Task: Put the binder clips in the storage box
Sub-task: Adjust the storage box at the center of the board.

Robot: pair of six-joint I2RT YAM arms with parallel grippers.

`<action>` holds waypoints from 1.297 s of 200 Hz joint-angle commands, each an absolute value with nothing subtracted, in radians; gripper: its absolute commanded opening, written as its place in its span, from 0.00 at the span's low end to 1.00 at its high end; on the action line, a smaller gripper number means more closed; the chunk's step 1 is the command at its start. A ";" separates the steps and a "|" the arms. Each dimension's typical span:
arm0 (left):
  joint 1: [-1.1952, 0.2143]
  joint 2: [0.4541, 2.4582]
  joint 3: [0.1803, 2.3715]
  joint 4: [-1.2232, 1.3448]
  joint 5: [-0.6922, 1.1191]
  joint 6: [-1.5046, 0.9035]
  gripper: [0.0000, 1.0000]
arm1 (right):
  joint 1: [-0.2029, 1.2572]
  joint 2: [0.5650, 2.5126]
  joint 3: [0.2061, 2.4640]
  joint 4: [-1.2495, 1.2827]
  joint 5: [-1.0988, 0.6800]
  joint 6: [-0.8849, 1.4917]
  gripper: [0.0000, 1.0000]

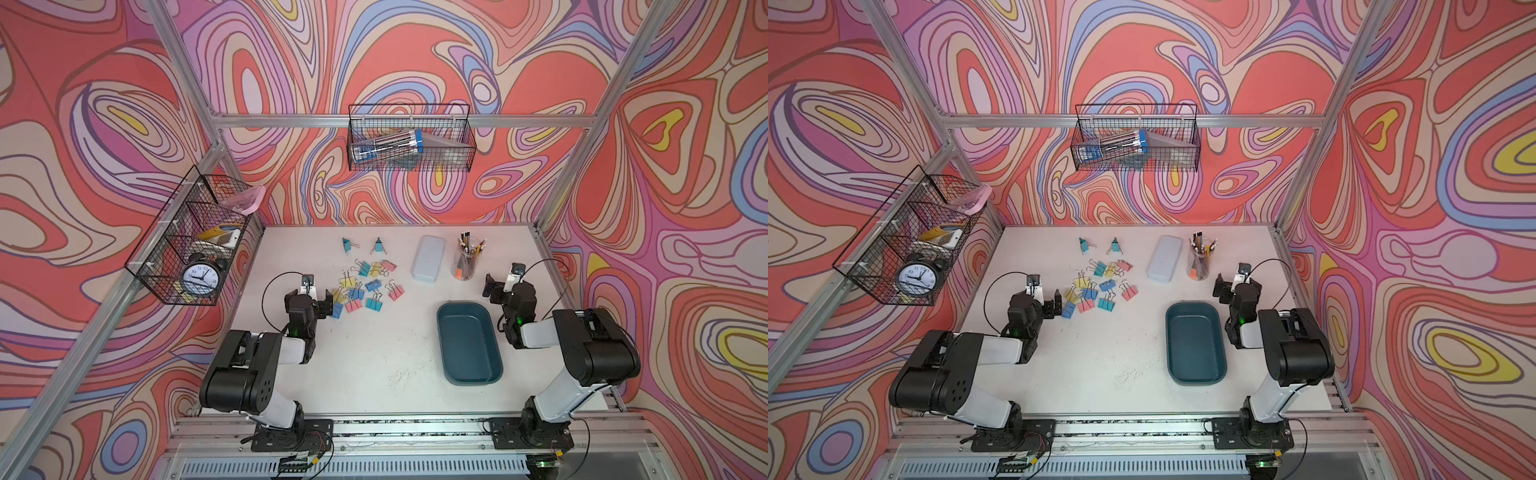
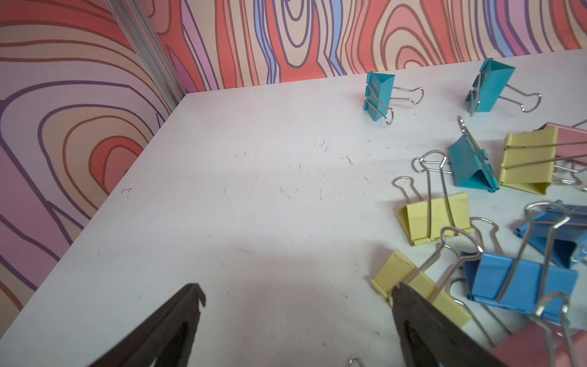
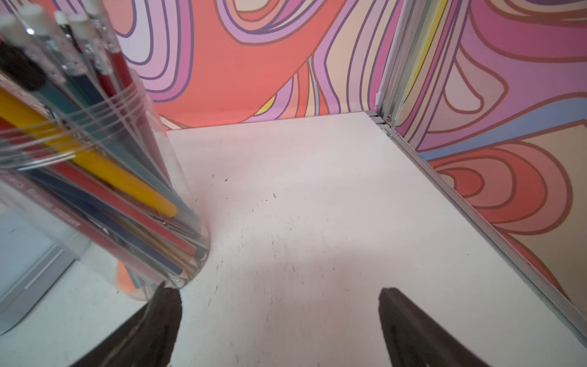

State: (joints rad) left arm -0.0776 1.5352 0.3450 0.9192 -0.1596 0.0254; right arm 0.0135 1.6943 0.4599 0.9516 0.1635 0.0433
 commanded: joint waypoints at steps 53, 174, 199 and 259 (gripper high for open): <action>-0.069 1.541 0.359 0.925 -0.161 0.015 0.99 | 0.018 1.698 0.460 0.970 0.163 0.042 0.98; -0.191 1.140 0.326 0.732 -0.430 0.029 0.99 | 0.018 1.193 0.693 0.110 0.326 0.354 0.98; -0.266 0.894 0.439 0.358 -0.391 -0.207 0.99 | 0.018 1.115 0.809 -0.217 0.205 0.507 0.98; -0.558 1.115 0.830 0.044 0.151 -0.316 0.99 | 0.018 0.988 0.803 -0.491 -0.223 0.630 0.98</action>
